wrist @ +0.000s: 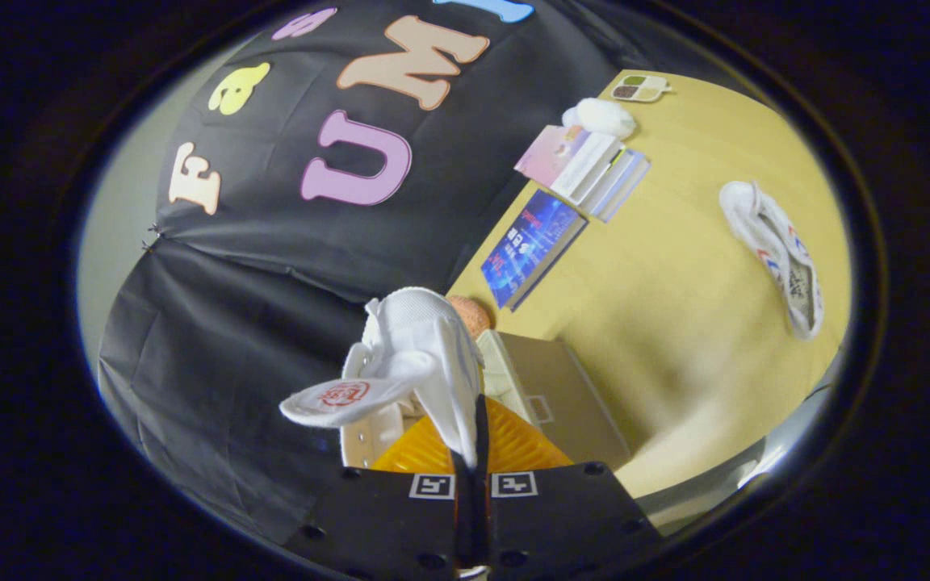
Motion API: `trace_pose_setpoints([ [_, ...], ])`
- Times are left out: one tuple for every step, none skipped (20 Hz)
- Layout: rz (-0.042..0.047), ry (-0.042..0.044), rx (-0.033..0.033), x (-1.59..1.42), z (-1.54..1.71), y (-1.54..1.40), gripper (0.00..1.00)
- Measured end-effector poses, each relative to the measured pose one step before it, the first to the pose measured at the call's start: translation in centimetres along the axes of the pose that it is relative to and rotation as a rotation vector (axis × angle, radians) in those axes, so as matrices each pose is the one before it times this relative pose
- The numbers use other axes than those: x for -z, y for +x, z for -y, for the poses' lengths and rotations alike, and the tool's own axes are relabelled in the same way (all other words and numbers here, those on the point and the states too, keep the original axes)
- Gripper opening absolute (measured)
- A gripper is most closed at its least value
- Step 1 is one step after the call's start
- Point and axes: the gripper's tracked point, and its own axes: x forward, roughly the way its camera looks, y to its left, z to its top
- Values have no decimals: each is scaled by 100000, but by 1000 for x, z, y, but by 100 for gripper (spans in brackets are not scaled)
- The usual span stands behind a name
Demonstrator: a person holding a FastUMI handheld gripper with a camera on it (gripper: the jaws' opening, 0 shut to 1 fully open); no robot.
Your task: Open the storage box then place both shoes into the box .Put the left shoe in first, then the right shoe, with the right side of both shoes facing outward in a uniform manner.
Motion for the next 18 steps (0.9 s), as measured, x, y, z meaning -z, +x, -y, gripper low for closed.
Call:
trace_pose_setpoints([
  [-2093,-458,677,1100,-618,1313,3],
  [-1831,-914,1266,1221,-532,1021,3],
  [-1957,-1466,1837,1315,-288,1299,3],
  [-1678,-1721,2089,1243,-202,1239,3],
  [-1786,-1870,2083,1118,-102,1374,3],
  [-1377,-1561,1726,1058,-148,1277,3],
  [-1515,-1201,1519,899,-213,1261,3],
  [-662,-999,1440,732,-157,911,3],
  [-316,-593,1221,516,-262,899,3],
  [-427,-441,1003,540,-183,409,3],
  [209,-419,815,282,-251,531,2],
  [409,-813,964,205,-199,351,2],
  [945,-1676,1428,9,-46,522,2],
  [1374,-1939,2290,-153,215,549,2],
  [542,-2634,2923,-128,345,598,3],
  [1118,-2729,2825,-195,542,680,3],
  [544,-2844,2241,44,280,339,3],
  [138,-2315,1383,217,53,184,3],
])
